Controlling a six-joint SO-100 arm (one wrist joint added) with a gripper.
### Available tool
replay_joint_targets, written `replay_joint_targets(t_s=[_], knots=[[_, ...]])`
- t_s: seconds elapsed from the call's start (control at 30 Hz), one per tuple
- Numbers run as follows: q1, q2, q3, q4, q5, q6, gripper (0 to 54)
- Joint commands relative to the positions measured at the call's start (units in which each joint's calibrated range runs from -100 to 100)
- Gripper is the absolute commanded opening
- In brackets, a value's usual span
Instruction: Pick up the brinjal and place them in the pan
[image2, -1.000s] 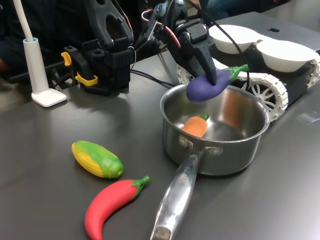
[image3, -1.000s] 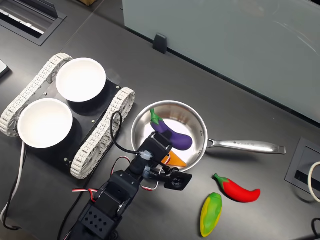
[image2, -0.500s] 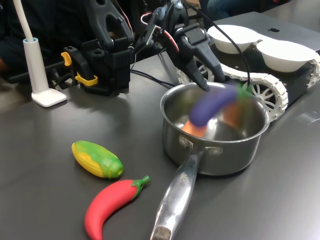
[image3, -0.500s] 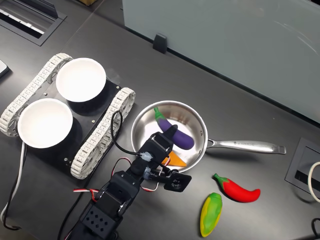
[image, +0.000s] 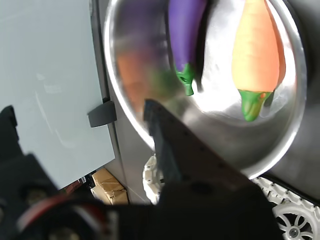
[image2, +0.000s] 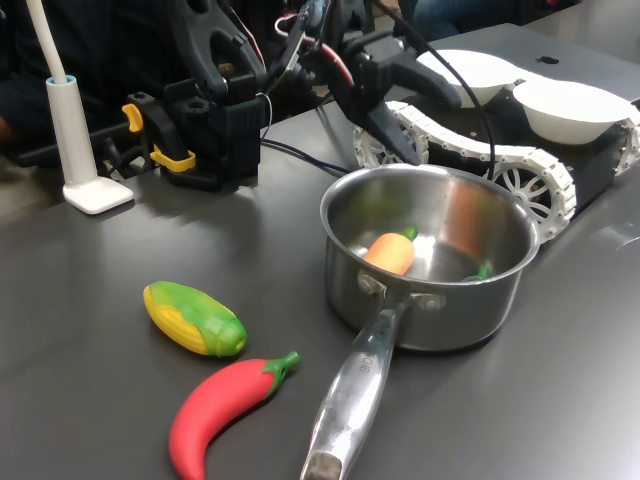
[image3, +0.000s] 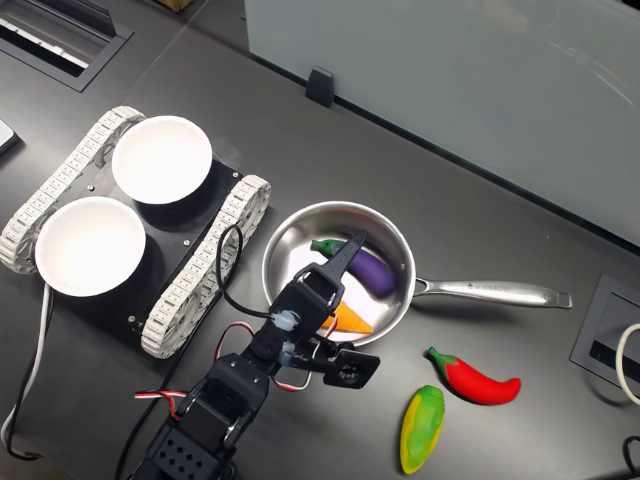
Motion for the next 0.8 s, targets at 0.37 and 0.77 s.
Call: replay_joint_targets(t_s=[0.37, 0.77], knots=[[-1.7, -16.09, 5.48, -2.87, 1.51, -0.03, 18.9], [-0.1, -24.36, 7.84, -1.93, 2.54, -3.14, 0.0]])
